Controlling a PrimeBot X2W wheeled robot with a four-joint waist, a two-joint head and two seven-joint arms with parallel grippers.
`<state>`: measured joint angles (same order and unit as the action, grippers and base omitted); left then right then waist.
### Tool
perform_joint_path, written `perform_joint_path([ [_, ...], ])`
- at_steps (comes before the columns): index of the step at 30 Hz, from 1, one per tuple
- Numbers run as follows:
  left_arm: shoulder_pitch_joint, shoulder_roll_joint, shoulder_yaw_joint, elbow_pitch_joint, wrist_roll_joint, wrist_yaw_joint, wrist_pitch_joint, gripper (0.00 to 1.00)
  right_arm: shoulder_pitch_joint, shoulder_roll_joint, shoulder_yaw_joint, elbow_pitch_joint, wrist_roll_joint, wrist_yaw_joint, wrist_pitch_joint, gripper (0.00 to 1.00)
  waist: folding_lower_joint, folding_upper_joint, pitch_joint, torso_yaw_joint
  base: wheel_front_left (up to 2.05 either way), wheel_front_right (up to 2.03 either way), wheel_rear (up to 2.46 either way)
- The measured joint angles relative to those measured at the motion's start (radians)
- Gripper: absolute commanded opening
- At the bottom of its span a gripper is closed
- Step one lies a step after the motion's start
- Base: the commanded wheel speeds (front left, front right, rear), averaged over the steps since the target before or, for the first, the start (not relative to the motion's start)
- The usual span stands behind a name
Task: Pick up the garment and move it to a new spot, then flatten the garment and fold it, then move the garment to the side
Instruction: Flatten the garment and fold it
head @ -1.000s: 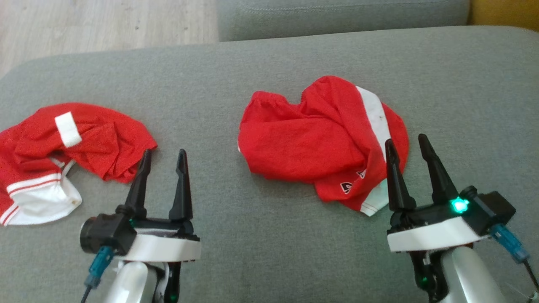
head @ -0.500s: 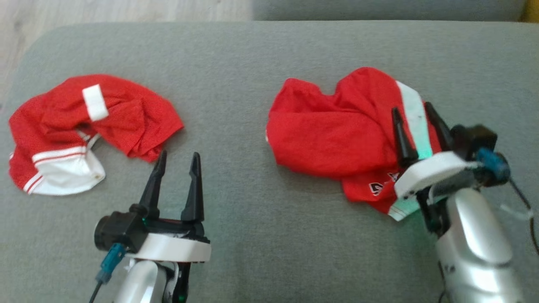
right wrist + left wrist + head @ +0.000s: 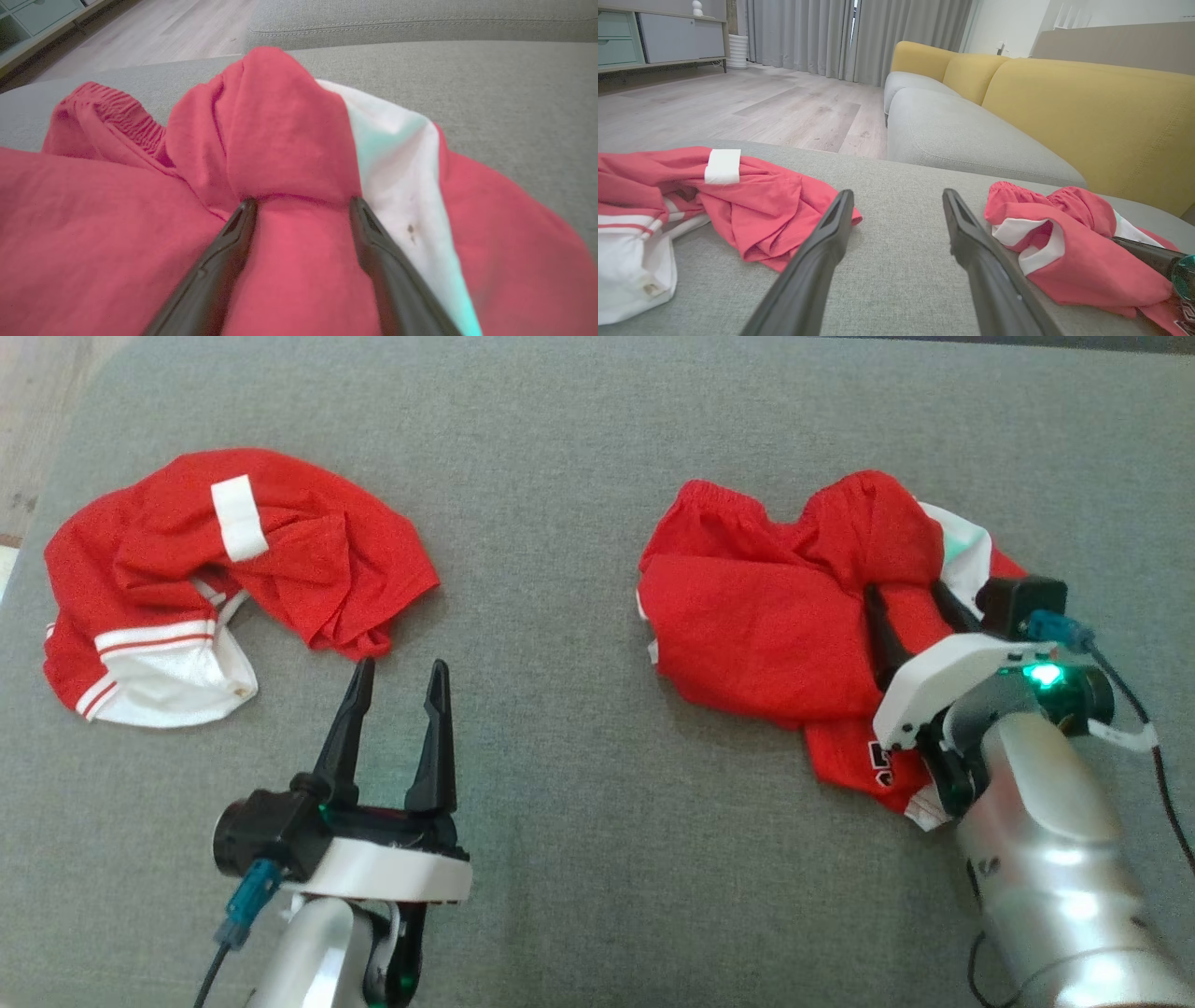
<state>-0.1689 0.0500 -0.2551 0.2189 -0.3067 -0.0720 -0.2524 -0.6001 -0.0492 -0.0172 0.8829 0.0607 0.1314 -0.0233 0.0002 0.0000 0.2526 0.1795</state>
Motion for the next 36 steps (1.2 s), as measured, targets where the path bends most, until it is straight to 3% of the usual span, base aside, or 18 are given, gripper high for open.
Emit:
perform_joint_path([
  [3,-0.005,-0.001,0.002,0.0,0.0,0.0,0.0,1.0,-0.056,0.0,-0.026,0.074,0.002,0.0,-0.03,1.0,0.0,0.0,0.013,0.003,0.0,0.0,0.0],
  [4,-0.008,-0.001,0.002,0.0,0.0,0.0,0.0,1.0,-0.069,0.0,-0.033,0.092,0.002,0.0,-0.043,0.0,0.0,0.0,0.014,0.003,0.0,0.0,0.0],
  [12,-0.011,-0.001,0.002,0.002,-0.003,0.001,0.0,1.0,-0.097,-0.002,-0.091,0.106,-0.123,0.0,-0.209,0.0,-0.0001,0.0,-0.006,-0.001,0.0,0.0,0.0],
  [21,-0.01,-0.002,-0.003,0.001,-0.035,0.011,0.0,1.0,-0.198,-0.009,-0.088,-0.06,-0.263,0.0,-0.227,0.0,-0.0002,0.0,-0.04,0.04,0.0,0.0,0.0],
  [28,-0.006,-0.002,-0.013,-0.001,-0.055,0.023,0.0,1.0,-0.316,-0.026,-0.038,-0.026,-0.313,0.0,-0.228,0.0,-0.0002,0.0,-0.048,0.106,0.0,0.0,0.0],
  [29,-0.005,-0.002,-0.014,-0.001,-0.057,0.026,0.0,1.0,-0.339,-0.026,-0.023,-0.007,-0.31,0.0,-0.228,0.28,-0.0002,0.0,-0.046,0.113,0.0,0.0,0.0],
  [30,-0.004,-0.002,-0.015,-0.001,-0.063,0.028,0.0,1.0,-0.358,-0.028,-0.002,0.002,-0.31,0.0,-0.228,1.0,-0.0002,0.0,-0.044,0.118,0.0,0.0,0.0],
  [36,-0.003,-0.002,-0.012,-0.002,-0.065,0.034,0.0,1.0,-0.403,-0.028,0.041,0.129,-0.318,0.0,-0.228,1.0,-0.0002,0.0,-0.035,0.108,0.0,0.0,0.0],
])
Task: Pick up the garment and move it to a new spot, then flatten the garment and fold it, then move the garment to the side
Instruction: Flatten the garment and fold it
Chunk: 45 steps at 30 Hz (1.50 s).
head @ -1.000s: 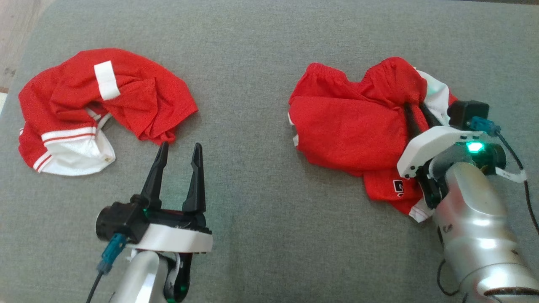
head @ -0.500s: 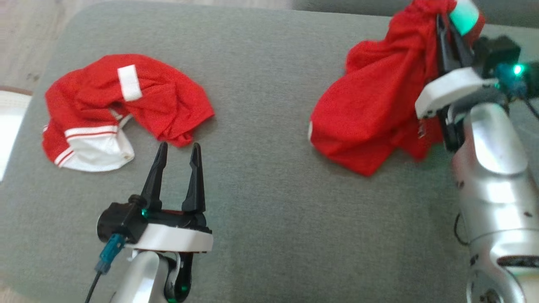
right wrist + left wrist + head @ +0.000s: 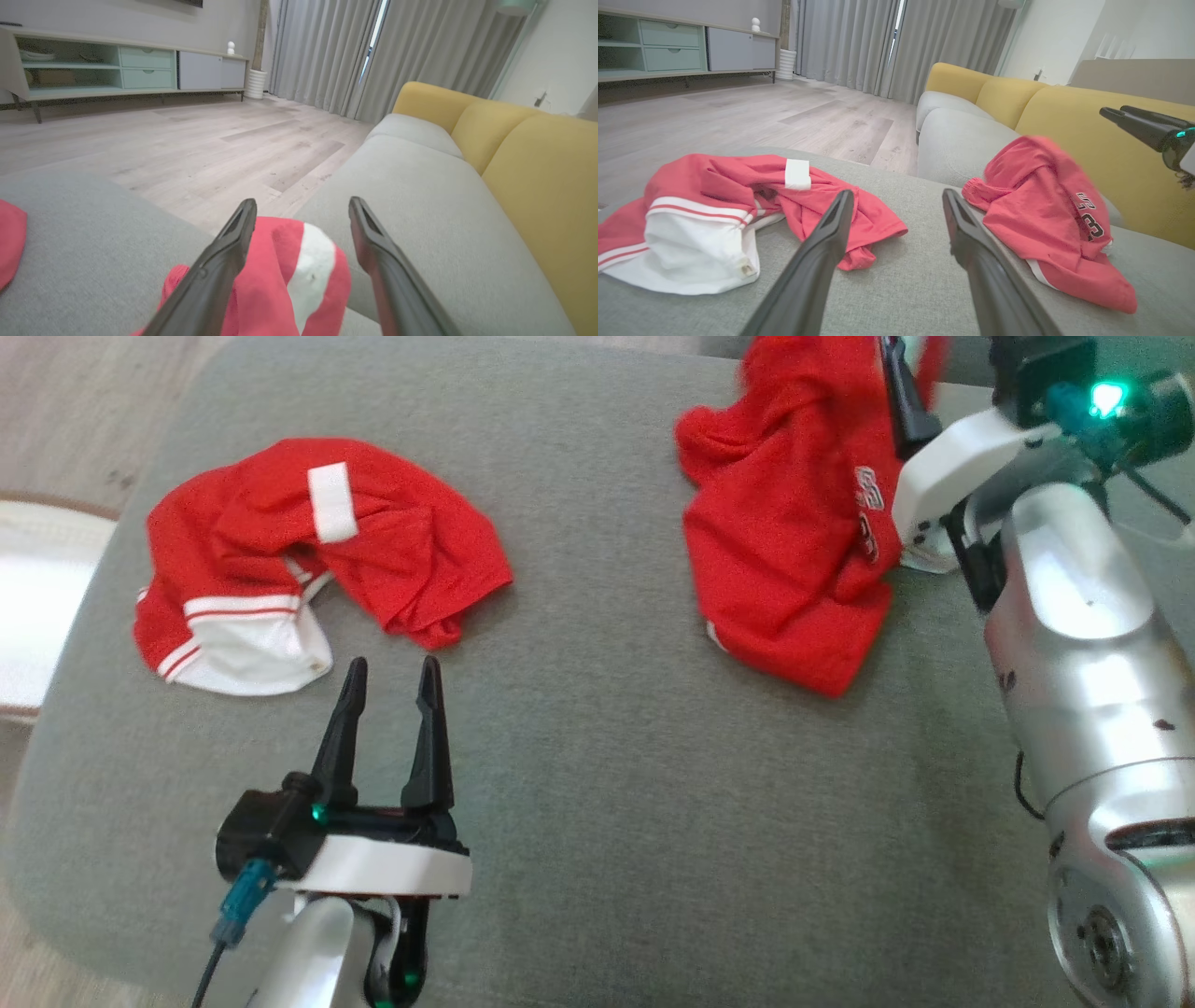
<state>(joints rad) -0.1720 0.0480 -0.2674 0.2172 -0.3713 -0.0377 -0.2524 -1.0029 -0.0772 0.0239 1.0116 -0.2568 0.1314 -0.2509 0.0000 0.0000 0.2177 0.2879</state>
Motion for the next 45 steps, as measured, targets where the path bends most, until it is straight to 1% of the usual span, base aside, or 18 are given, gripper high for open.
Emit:
perform_joint_path([
  [4,0.007,0.0,0.015,-0.003,0.0,0.002,0.0,1.0,0.02,0.002,0.008,0.037,0.011,0.0,0.0,1.0,0.0,0.0,-0.007,-0.04,0.0,0.0,0.0],
  [6,0.013,0.0,0.026,-0.006,0.004,0.001,0.0,1.0,0.052,0.003,0.03,0.02,0.056,0.0,0.0,1.0,0.0,0.0,-0.012,-0.068,0.0,0.0,0.0],
  [10,0.014,0.0,0.055,-0.013,0.021,-0.007,0.0,1.0,0.18,0.005,0.12,-0.143,0.239,0.0,0.0,1.0,0.0,0.0,-0.027,-0.126,0.0,0.0,0.0],
  [13,0.015,0.0,0.079,-0.029,0.023,-0.008,0.0,1.0,0.301,0.007,0.142,-0.269,0.314,0.0,0.0,1.0,0.0,0.0,-0.042,-0.174,0.0,0.0,0.0],
  [21,0.02,-0.001,0.094,-0.057,0.038,-0.025,0.0,1.0,0.602,0.008,0.119,-0.568,0.38,0.0,0.0,1.0,-0.0001,0.0,-0.087,-0.276,0.0,0.0,0.0],
  [25,0.044,-0.001,0.092,-0.062,0.042,-0.025,0.0,1.0,0.73,0.012,0.091,-0.682,0.406,0.0,0.0,1.0,-0.0001,0.0,-0.114,-0.301,0.0,0.0,0.0],
  [28,0.066,-0.001,0.089,-0.063,0.047,-0.026,0.0,1.0,0.809,0.017,0.081,-0.745,0.425,0.0,0.0,1.0,-0.0002,0.0,-0.13,-0.313,0.0,0.0,0.0],
  [31,0.079,-0.001,0.083,-0.07,0.047,-0.029,0.0,1.0,0.868,0.021,0.069,-0.776,0.44,0.0,0.0,1.0,-0.0002,0.0,-0.139,-0.318,0.0,0.0,0.0],
  [34,0.079,-0.001,0.078,-0.073,0.047,-0.033,0.0,1.0,0.897,0.024,0.068,-0.778,0.44,0.0,0.0,1.0,-0.0001,0.0,-0.142,-0.319,0.0,0.0,0.0],
  [42,0.087,0.0,0.072,-0.075,0.047,-0.034,0.0,1.0,0.899,0.026,0.063,-0.783,0.441,0.0,0.0,1.0,-0.0001,0.0,-0.137,-0.307,0.0,0.0,0.0],
  [45,0.087,0.0,0.065,-0.075,0.047,-0.034,0.0,1.0,0.894,0.026,0.082,-0.767,0.44,0.0,0.0,1.0,0.0,0.0,-0.128,-0.29,0.0,0.0,0.0],
])
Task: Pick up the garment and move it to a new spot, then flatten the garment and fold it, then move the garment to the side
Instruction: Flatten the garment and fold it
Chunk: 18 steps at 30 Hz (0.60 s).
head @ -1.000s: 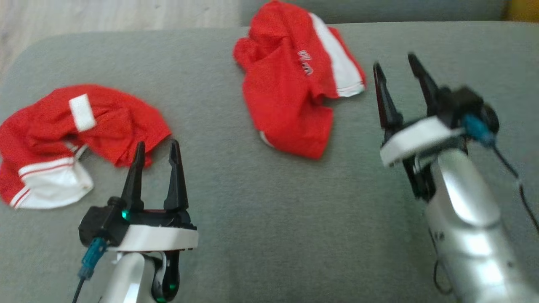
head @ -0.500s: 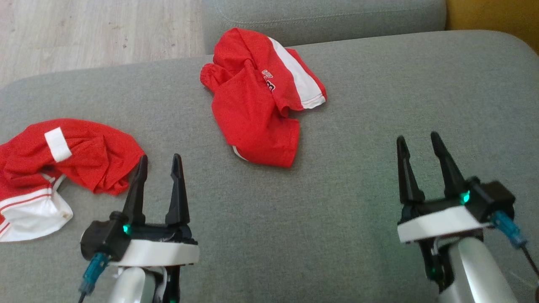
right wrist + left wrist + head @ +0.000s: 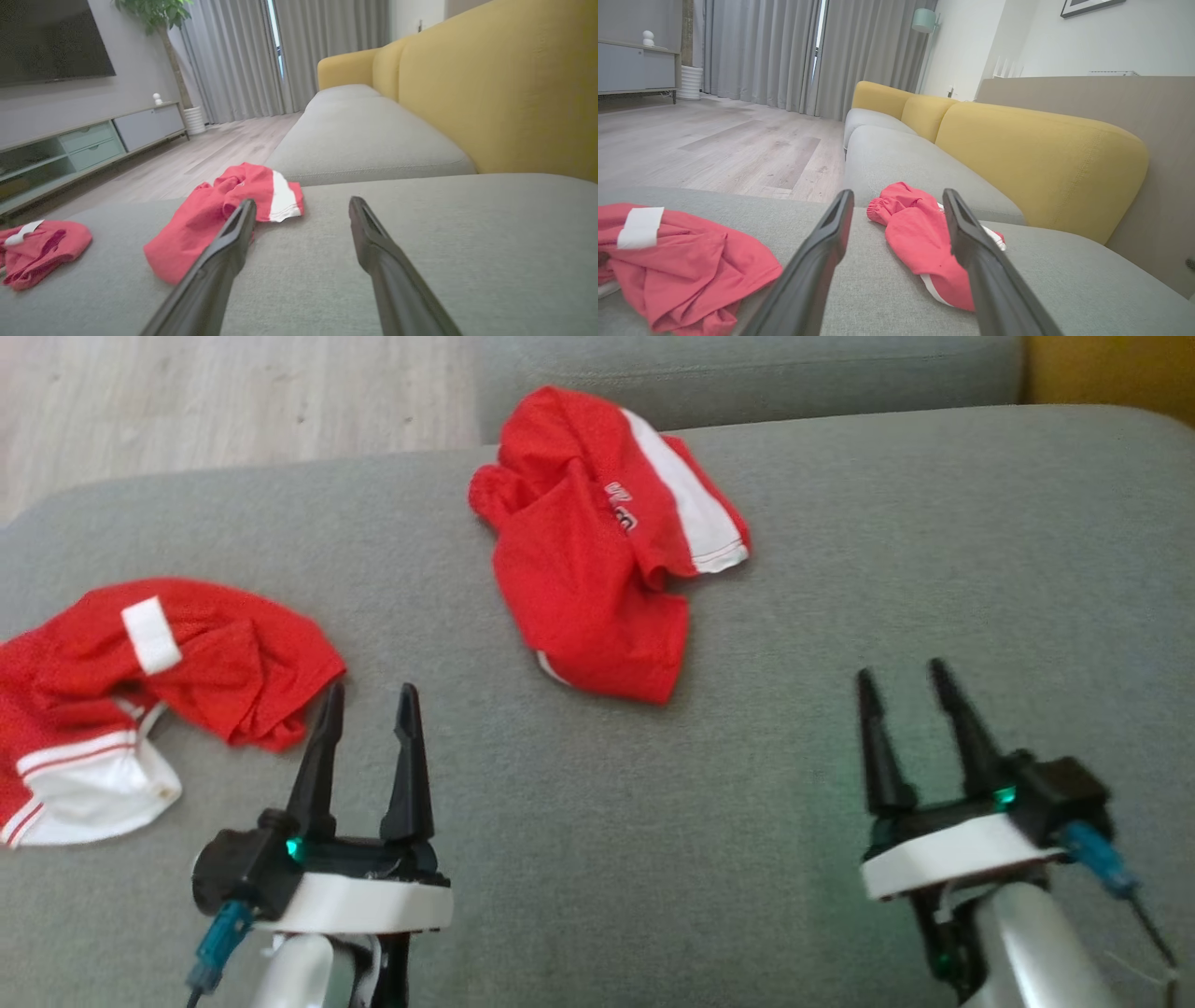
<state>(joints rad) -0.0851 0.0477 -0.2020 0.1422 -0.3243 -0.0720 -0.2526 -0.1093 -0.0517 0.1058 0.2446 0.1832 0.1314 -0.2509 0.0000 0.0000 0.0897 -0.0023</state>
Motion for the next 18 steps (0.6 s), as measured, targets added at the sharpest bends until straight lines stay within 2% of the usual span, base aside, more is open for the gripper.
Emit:
perform_joint_path([
  [9,-0.019,0.0,-0.032,0.012,-0.009,0.0,0.0,1.0,-0.105,0.0,0.157,0.181,0.027,0.0,0.066,1.0,0.0001,0.0,0.046,0.074,0.0,0.0,0.0],
  [18,-0.053,0.0,-0.063,0.023,-0.019,0.001,0.0,1.0,-0.3,-0.003,0.25,0.458,0.097,0.0,0.14,1.0,0.0002,0.0,0.101,0.181,0.0,0.0,0.0],
])
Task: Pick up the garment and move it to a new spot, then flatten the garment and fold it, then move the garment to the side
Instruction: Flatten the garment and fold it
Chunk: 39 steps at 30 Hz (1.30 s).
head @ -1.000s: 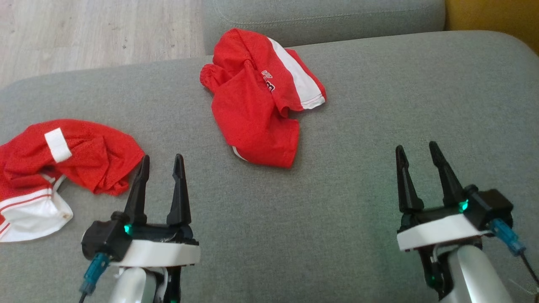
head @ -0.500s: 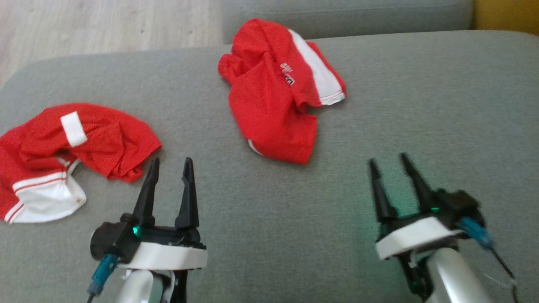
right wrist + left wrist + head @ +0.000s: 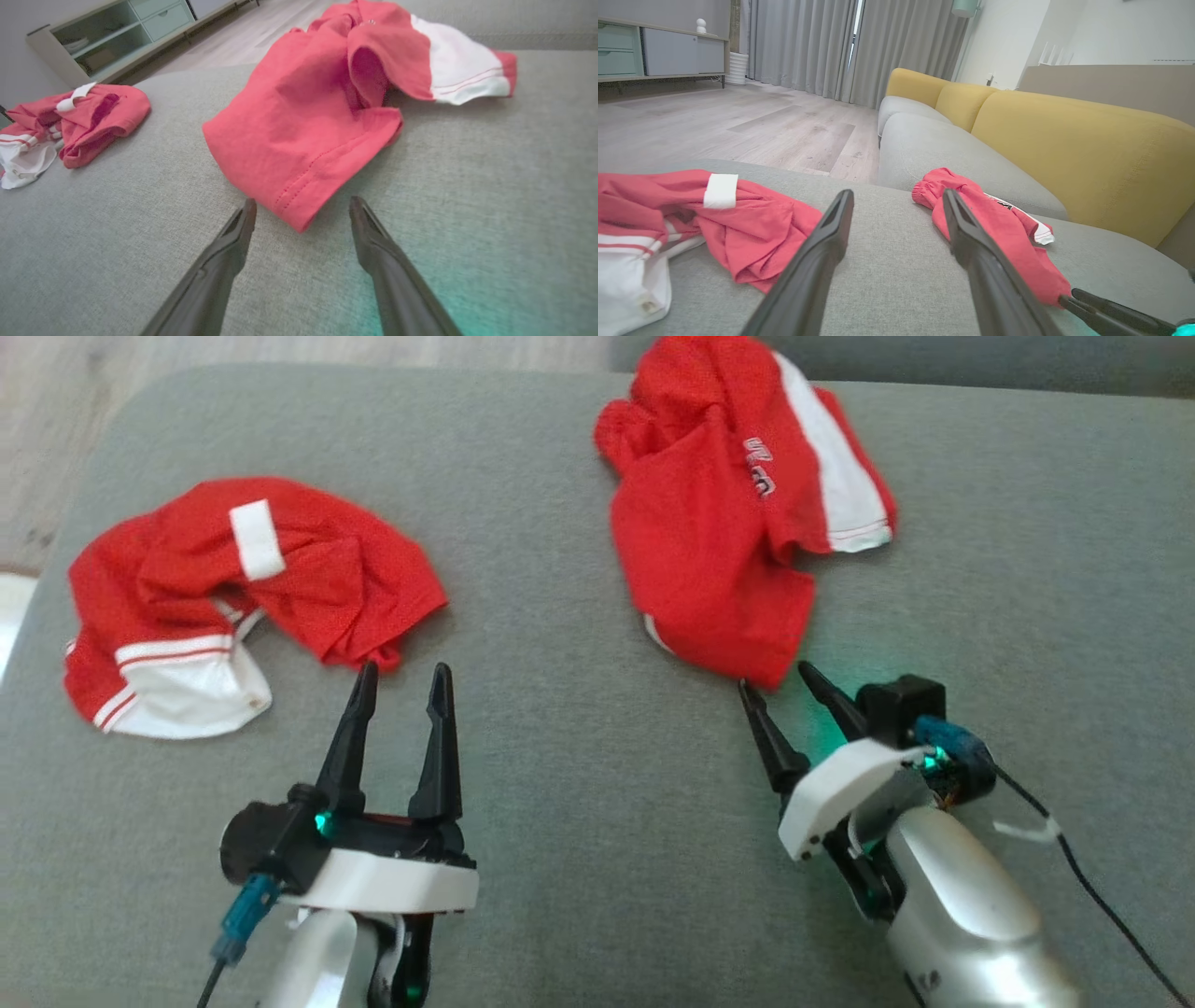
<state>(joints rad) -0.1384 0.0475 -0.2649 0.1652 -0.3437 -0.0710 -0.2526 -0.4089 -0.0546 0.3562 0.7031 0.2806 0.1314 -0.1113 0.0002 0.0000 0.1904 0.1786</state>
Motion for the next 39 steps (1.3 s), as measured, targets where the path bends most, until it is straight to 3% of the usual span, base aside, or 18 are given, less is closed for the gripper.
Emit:
perform_joint_path([
  [8,-0.002,0.0,-0.007,0.002,-0.01,0.002,0.0,1.0,-0.097,-0.003,0.078,0.117,0.063,0.0,-0.033,1.0,0.0,0.0,0.025,0.049,0.0,0.0,0.0],
  [9,-0.002,0.0,-0.007,0.003,-0.01,0.004,0.0,1.0,-0.104,-0.004,0.089,0.123,0.071,0.0,-0.04,0.74,0.0,0.0,0.026,0.049,0.0,0.0,0.0],
  [10,-0.002,0.0,-0.007,0.005,-0.01,0.008,0.0,1.0,-0.11,-0.004,0.096,0.131,0.08,0.0,-0.052,0.0,0.0,0.0,0.026,0.048,0.0,0.0,0.0],
  [16,-0.002,0.0,0.009,0.011,-0.007,0.009,0.0,1.0,-0.14,-0.005,0.097,0.155,0.077,0.0,-0.12,0.0,-0.0001,0.0,0.021,0.013,0.0,0.0,0.0],
  [20,-0.002,0.0,0.016,0.011,-0.002,0.009,0.0,1.0,-0.137,-0.005,0.038,0.151,0.053,0.0,-0.131,0.0,-0.0001,0.0,0.009,-0.026,0.0,0.0,0.0],
  [26,0.0,0.0,0.039,0.009,0.007,0.009,0.0,1.0,-0.073,-0.008,-0.153,0.073,-0.096,0.0,-0.139,0.0,-0.0002,0.0,-0.015,-0.102,0.0,0.0,0.0],
  [32,0.004,0.0,0.041,0.009,0.009,0.009,-0.001,1.0,0.054,-0.064,-0.356,0.001,-0.232,0.0,-0.138,0.0,-0.0003,0.0,-0.047,-0.165,0.0,0.0,0.0],
  [37,0.006,0.0,0.04,0.009,0.009,0.009,-0.001,1.0,0.094,-0.075,-0.517,-0.059,-0.321,0.0,-0.071,0.0,-0.0003,0.0,-0.067,-0.189,0.0,0.0,0.0],
  [38,0.006,0.0,0.04,0.009,0.009,0.009,-0.001,1.0,0.098,-0.072,-0.542,-0.072,-0.337,0.0,-0.063,0.1,-0.0003,0.0,-0.068,-0.19,0.0,0.0,0.0],
  [39,0.006,0.0,0.04,0.009,0.009,0.009,-0.001,1.0,0.099,-0.066,-0.565,-0.086,-0.352,0.0,-0.059,0.93,-0.0002,0.0,-0.068,-0.189,0.0,0.0,0.0],
])
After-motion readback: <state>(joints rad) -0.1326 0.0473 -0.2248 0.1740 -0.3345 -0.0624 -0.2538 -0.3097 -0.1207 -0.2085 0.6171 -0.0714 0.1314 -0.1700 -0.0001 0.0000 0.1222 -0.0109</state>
